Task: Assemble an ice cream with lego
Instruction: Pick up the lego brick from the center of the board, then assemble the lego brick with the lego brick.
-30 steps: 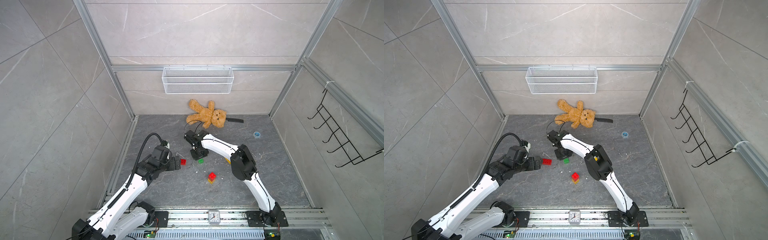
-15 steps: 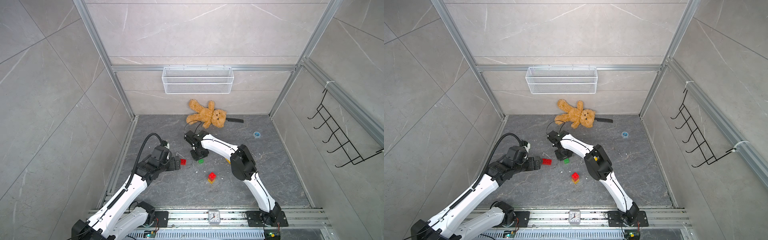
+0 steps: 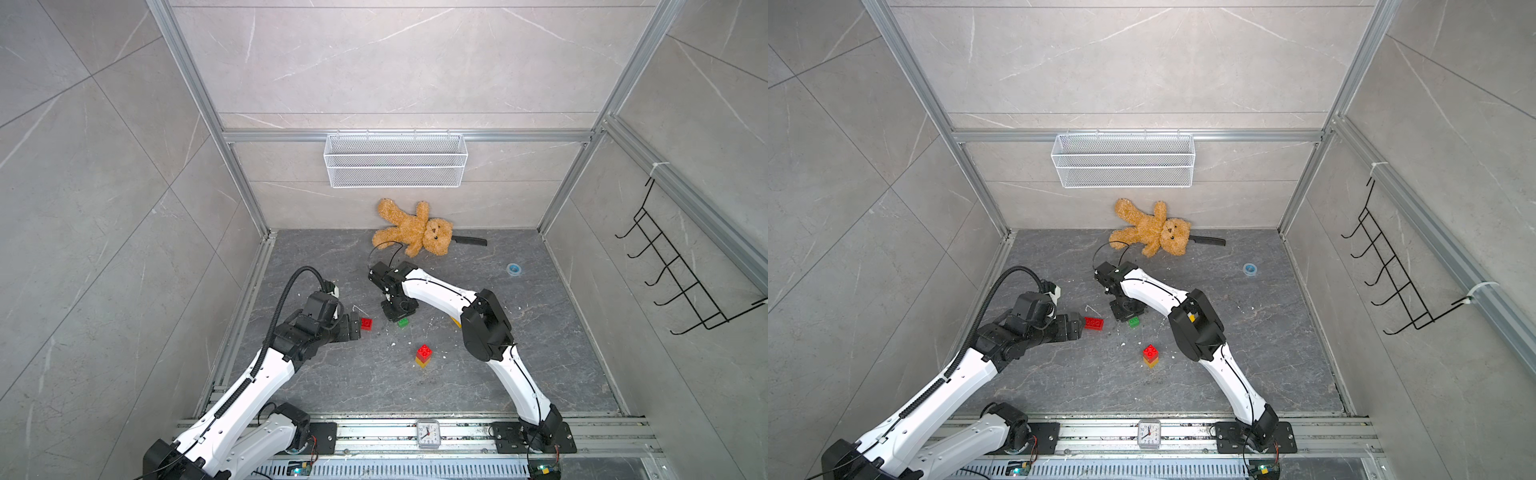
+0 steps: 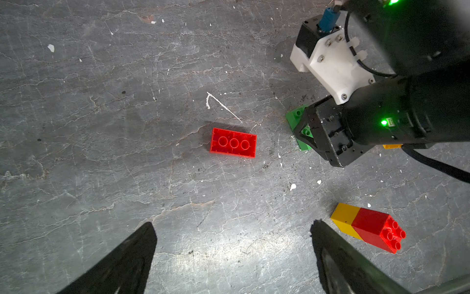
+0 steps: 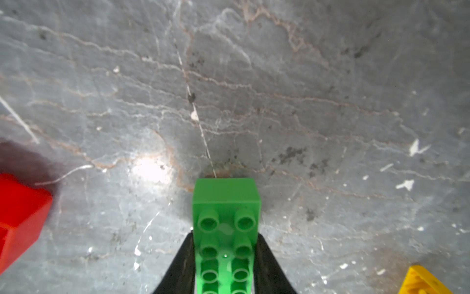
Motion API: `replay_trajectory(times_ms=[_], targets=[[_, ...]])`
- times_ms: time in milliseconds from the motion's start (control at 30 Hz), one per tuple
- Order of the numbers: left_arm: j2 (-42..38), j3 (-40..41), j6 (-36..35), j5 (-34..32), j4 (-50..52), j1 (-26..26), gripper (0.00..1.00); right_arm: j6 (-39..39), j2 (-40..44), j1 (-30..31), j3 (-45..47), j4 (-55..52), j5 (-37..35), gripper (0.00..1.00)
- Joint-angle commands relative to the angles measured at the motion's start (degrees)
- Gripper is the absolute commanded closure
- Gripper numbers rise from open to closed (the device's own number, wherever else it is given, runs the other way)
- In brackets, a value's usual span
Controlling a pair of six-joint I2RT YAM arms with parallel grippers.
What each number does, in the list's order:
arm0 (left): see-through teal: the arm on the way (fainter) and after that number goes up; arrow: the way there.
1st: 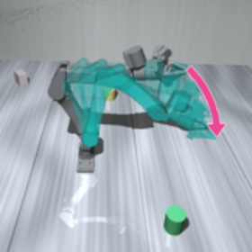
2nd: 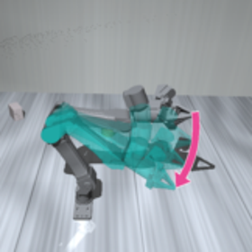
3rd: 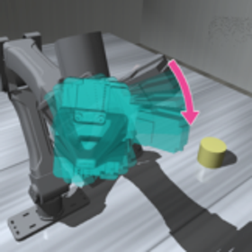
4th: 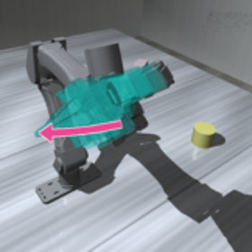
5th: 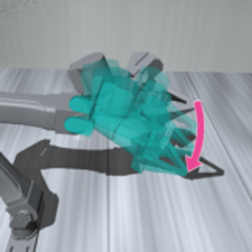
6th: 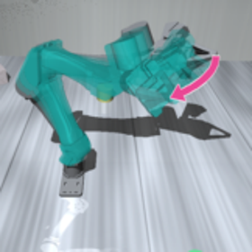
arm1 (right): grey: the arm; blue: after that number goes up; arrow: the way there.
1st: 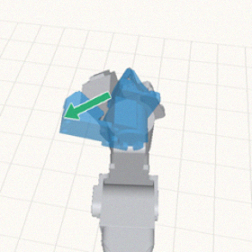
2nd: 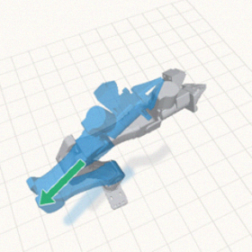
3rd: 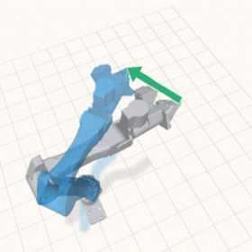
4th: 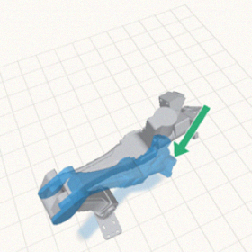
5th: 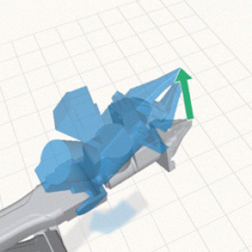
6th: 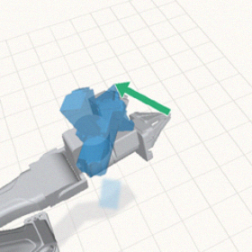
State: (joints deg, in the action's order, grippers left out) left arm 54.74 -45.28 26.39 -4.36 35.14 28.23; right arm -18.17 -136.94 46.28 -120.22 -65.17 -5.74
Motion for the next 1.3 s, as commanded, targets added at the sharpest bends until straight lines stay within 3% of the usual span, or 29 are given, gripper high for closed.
replay_trajectory(times_ms=[0,267,400,733,1267], targets=[[0.10,0.13,-0.41,1.21,-1.30,-0.19,0.03,4.37,8.40,0.44,0.22,-4.60,1.00,0.76],[1.08,3.90,-1.47,8.27,-9.67,-0.25,0.03,13.48,28.90,1.33,17.13,-6.56,6.96,0.77],[2.72,4.50,-0.21,8.67,-10.92,-0.20,0.03,13.08,32.94,2.86,24.39,-6.26,6.97,0.77],[3.32,4.21,0.15,9.32,-10.32,-0.13,0.03,9.45,32.49,7.70,31.83,-3.65,5.33,0.79],[2.95,3.49,0.28,8.27,-8.59,-0.18,0.03,10.46,29.51,8.47,28.79,-6.44,0.48,0.80]])
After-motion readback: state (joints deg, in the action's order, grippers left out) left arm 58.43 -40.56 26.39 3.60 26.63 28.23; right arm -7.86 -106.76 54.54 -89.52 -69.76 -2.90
